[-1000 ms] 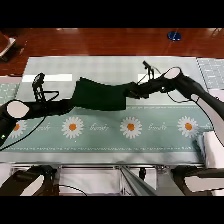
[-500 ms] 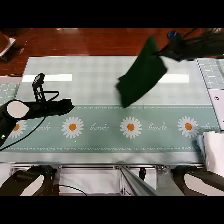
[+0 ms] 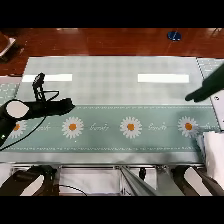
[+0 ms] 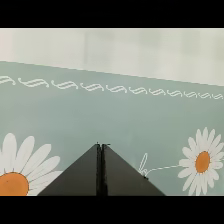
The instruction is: Fold the shirts.
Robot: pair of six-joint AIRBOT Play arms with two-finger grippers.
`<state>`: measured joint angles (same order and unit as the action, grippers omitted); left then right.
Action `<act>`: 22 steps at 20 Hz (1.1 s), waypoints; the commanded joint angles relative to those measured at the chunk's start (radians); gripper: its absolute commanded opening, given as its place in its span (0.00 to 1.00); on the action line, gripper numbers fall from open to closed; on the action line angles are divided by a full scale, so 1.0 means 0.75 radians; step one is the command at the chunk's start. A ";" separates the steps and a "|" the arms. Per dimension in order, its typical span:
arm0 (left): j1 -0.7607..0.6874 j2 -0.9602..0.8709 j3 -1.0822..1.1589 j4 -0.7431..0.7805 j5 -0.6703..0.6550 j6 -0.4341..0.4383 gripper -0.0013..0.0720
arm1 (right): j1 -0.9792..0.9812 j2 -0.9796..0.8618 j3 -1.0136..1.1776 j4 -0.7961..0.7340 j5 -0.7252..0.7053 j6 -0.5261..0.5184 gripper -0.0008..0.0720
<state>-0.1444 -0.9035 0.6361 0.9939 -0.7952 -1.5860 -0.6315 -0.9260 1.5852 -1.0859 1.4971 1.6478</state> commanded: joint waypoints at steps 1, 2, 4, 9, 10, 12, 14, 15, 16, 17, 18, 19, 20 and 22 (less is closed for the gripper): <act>0.001 0.001 0.001 -0.011 0.011 0.004 0.05 | -0.300 0.109 0.002 -0.234 0.247 0.128 0.05; 0.001 0.001 0.001 -0.011 0.016 0.005 0.05 | -0.379 0.122 0.002 -0.292 0.316 0.132 0.05; 0.001 0.001 0.001 -0.011 0.030 0.005 0.05 | -0.545 0.149 -0.016 -0.407 0.440 0.129 0.05; 0.001 0.001 0.001 -0.011 0.038 0.008 0.05 | -0.889 0.328 -0.261 -0.605 0.478 0.113 0.05; 0.001 0.001 0.001 -0.011 0.038 0.008 0.05 | -0.913 0.370 -0.321 -0.691 0.477 0.130 0.05; 0.000 0.001 0.001 -0.015 0.038 0.008 0.05 | -0.912 0.445 -0.445 -0.896 0.476 0.211 0.06; -0.009 0.001 0.001 -0.021 0.038 0.008 0.05 | -0.912 0.460 -0.545 -0.910 0.477 0.218 0.51; -0.021 0.001 0.001 -0.022 0.038 0.008 0.05 | -0.913 0.446 -0.563 -0.868 0.468 0.191 0.58; -0.035 0.001 0.001 -0.026 0.039 0.008 0.05 | -0.913 0.426 -0.561 -0.827 0.446 0.189 0.58; -0.048 0.001 0.002 -0.026 0.050 0.008 0.05 | -0.913 0.398 -0.545 -0.759 0.402 0.159 0.58; -0.052 0.001 0.008 -0.026 0.069 0.010 0.05 | -0.913 0.367 -0.514 -0.671 0.352 0.131 0.58; -0.049 0.001 0.031 -0.025 0.073 0.049 0.05 | -0.913 0.322 -0.460 -0.537 0.295 0.114 0.55; -0.040 0.001 0.079 -0.025 0.072 0.113 0.05 | -0.912 0.270 -0.396 -0.369 0.240 0.103 0.43; -0.012 -0.011 0.276 -0.026 0.071 0.145 0.05 | -0.874 0.144 -0.257 0.133 0.102 0.025 0.05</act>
<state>-0.1665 -0.9058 0.7242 0.9760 -0.7528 -1.5284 -1.3056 -0.7258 1.2980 -1.4021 1.7092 1.7359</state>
